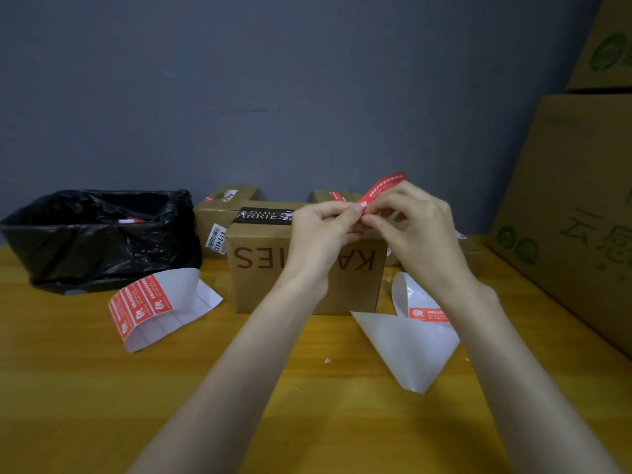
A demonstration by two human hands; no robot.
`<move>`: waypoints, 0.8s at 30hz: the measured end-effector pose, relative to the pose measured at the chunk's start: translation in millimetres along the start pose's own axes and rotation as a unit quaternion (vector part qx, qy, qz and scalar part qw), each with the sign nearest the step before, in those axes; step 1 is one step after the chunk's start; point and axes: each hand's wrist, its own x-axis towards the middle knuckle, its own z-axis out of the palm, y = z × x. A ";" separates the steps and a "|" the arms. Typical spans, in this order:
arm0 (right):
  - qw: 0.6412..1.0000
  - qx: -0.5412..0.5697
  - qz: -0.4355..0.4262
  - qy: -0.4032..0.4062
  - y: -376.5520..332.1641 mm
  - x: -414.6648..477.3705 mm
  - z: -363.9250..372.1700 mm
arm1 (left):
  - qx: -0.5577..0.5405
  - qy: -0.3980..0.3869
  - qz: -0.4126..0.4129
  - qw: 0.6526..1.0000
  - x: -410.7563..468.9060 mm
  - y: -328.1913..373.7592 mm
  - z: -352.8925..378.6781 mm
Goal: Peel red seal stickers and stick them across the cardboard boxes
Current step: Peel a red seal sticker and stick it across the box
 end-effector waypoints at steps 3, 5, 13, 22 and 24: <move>0.999 0.030 0.010 -0.031 -5.0 3.7 8.2 | 0.036 0.019 0.018 0.999 6.0 4.1 -12.5; 0.998 0.051 0.025 -0.022 -9.1 5.5 13.9 | 0.069 0.028 0.028 0.997 10.9 8.9 -22.4; 0.963 0.103 0.235 0.082 -4.1 36.4 31.1 | 0.186 0.027 0.046 0.981 29.7 19.7 -55.6; 0.949 0.160 0.266 0.051 -2.7 46.9 56.0 | 0.204 0.016 0.043 0.978 45.1 17.5 -70.4; 0.949 0.167 0.263 0.058 -2.3 46.2 57.3 | 0.220 0.020 0.051 0.974 48.5 17.1 -73.4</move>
